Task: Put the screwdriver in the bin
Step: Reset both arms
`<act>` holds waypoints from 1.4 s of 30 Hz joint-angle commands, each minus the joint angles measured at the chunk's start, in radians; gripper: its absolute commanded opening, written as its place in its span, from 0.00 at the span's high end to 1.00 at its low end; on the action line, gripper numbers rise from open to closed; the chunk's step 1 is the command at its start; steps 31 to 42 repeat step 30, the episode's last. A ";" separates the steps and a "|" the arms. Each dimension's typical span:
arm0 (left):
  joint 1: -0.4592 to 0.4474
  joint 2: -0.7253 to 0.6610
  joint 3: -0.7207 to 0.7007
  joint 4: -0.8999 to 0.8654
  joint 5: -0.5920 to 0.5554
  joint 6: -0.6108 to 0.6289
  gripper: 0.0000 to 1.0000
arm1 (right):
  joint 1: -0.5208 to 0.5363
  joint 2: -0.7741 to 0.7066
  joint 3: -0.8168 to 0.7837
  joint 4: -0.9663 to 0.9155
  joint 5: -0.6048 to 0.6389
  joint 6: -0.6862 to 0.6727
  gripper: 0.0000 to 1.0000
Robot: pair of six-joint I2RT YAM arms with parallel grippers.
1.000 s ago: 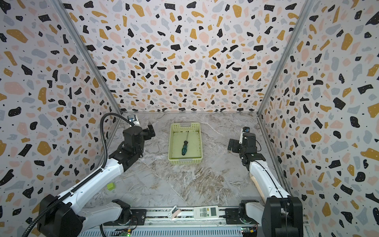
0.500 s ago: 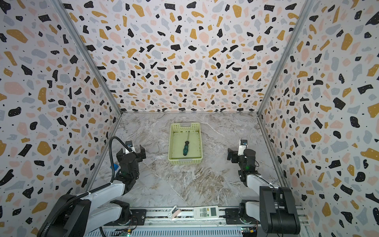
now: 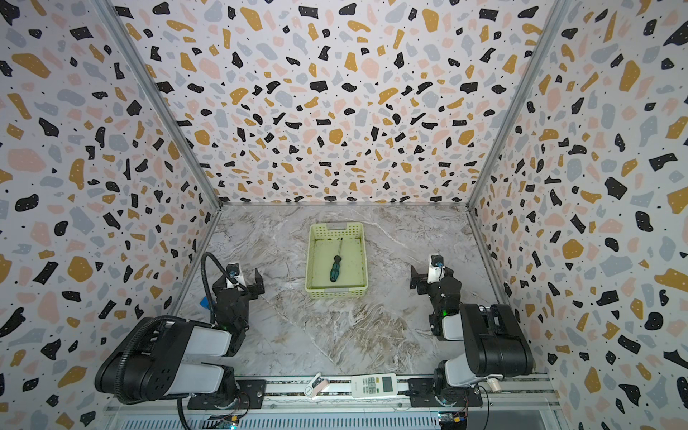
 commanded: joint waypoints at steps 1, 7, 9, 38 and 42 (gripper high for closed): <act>0.019 -0.008 0.016 0.078 0.087 0.001 0.01 | 0.021 -0.002 0.013 0.068 0.019 -0.044 0.01; 0.059 0.011 0.071 -0.003 0.132 -0.035 0.00 | 0.018 -0.003 0.020 0.055 0.028 -0.036 0.01; 0.075 0.010 0.075 -0.016 0.152 -0.043 0.01 | 0.018 -0.003 0.018 0.057 0.028 -0.037 0.01; 0.075 0.005 0.077 -0.026 0.113 -0.060 0.00 | 0.018 -0.004 0.020 0.053 0.028 -0.039 0.01; 0.075 0.005 0.077 -0.026 0.113 -0.060 0.00 | 0.018 -0.004 0.020 0.053 0.028 -0.039 0.01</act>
